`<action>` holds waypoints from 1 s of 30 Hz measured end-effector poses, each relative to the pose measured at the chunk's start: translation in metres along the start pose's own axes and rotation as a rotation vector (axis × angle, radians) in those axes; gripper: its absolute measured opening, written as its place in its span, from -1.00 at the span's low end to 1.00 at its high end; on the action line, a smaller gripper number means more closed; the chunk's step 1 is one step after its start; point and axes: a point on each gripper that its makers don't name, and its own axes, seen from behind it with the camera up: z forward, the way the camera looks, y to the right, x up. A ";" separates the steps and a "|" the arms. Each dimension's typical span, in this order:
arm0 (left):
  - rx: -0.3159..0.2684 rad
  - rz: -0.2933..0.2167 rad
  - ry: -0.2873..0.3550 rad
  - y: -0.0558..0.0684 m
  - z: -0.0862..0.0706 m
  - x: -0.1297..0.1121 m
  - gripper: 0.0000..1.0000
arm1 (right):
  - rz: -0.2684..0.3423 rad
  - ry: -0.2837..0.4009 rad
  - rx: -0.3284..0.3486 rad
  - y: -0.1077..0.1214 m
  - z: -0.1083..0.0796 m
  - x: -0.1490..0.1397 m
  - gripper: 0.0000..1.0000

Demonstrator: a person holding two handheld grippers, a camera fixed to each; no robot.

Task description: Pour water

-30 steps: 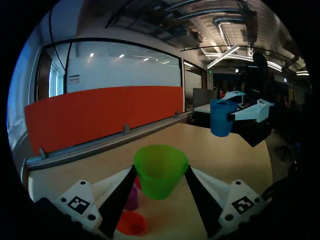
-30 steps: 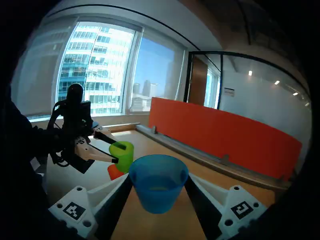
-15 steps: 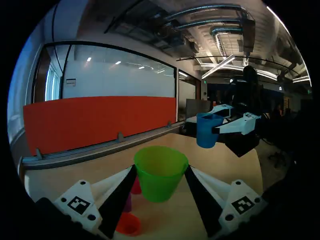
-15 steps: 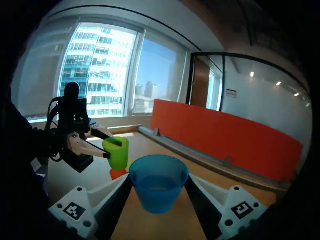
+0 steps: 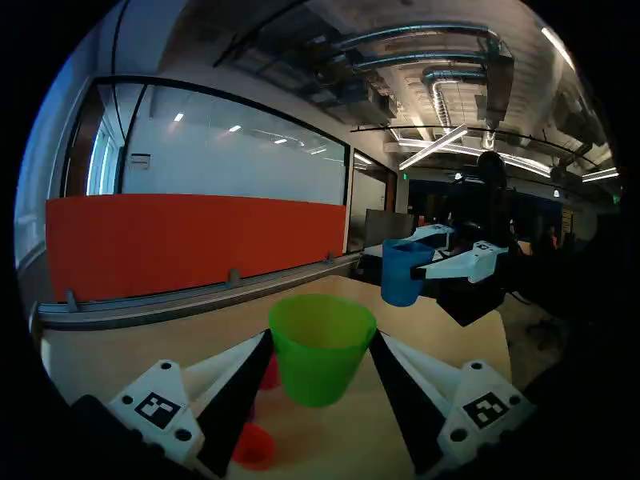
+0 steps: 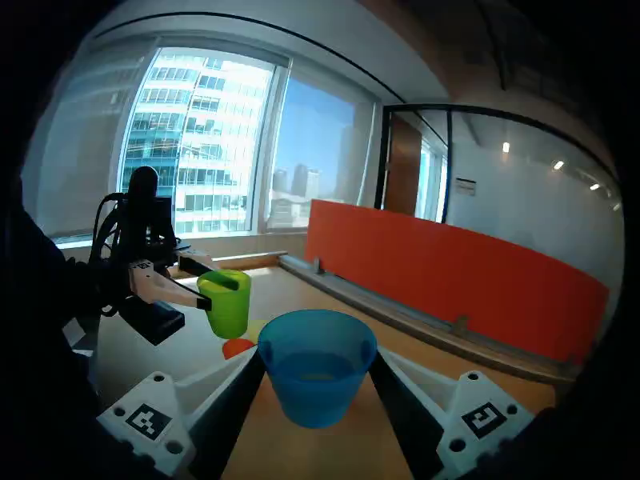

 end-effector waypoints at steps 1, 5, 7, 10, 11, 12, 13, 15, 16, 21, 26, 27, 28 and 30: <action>-0.001 0.000 -0.001 0.000 -0.001 -0.001 0.73 | -0.001 0.001 0.002 -0.001 0.001 0.000 0.81; -0.007 -0.002 -0.004 0.001 -0.003 -0.002 0.74 | -0.003 0.003 0.008 -0.002 0.003 0.002 0.81; -0.009 -0.003 -0.006 0.002 -0.005 -0.002 0.73 | -0.003 0.004 0.010 -0.003 0.004 0.003 0.81; -0.012 -0.002 -0.008 0.002 -0.006 -0.003 0.74 | -0.007 0.007 0.014 -0.004 0.006 0.003 0.81; -0.013 -0.002 -0.009 0.002 -0.007 -0.004 0.74 | -0.009 0.009 0.016 -0.004 0.007 0.004 0.81; -0.014 -0.001 -0.010 0.002 -0.007 -0.004 0.74 | -0.012 0.010 0.019 -0.005 0.008 0.004 0.81; -0.016 -0.001 -0.012 0.002 -0.008 -0.005 0.74 | -0.016 0.013 0.022 -0.006 0.008 0.006 0.81; -0.020 0.000 -0.014 0.003 -0.009 -0.006 0.73 | -0.024 0.020 0.029 -0.007 0.010 0.009 0.81; -0.022 0.001 -0.014 0.004 -0.009 -0.006 0.74 | -0.027 0.024 0.034 -0.008 0.011 0.012 0.81; -0.034 0.007 -0.014 0.007 -0.012 -0.004 0.74 | -0.037 0.045 0.053 -0.012 0.017 0.023 0.81; -0.042 0.010 -0.017 0.009 -0.016 -0.005 0.74 | -0.051 0.059 0.063 -0.014 0.025 0.029 0.80; -0.042 0.011 -0.017 0.009 -0.016 -0.005 0.74 | -0.054 0.061 0.065 -0.014 0.026 0.030 0.80; -0.043 0.011 -0.017 0.009 -0.017 -0.005 0.74 | -0.058 0.064 0.066 -0.014 0.028 0.031 0.80; -0.044 0.012 -0.017 0.009 -0.018 -0.005 0.73 | -0.065 0.070 0.070 -0.015 0.030 0.035 0.80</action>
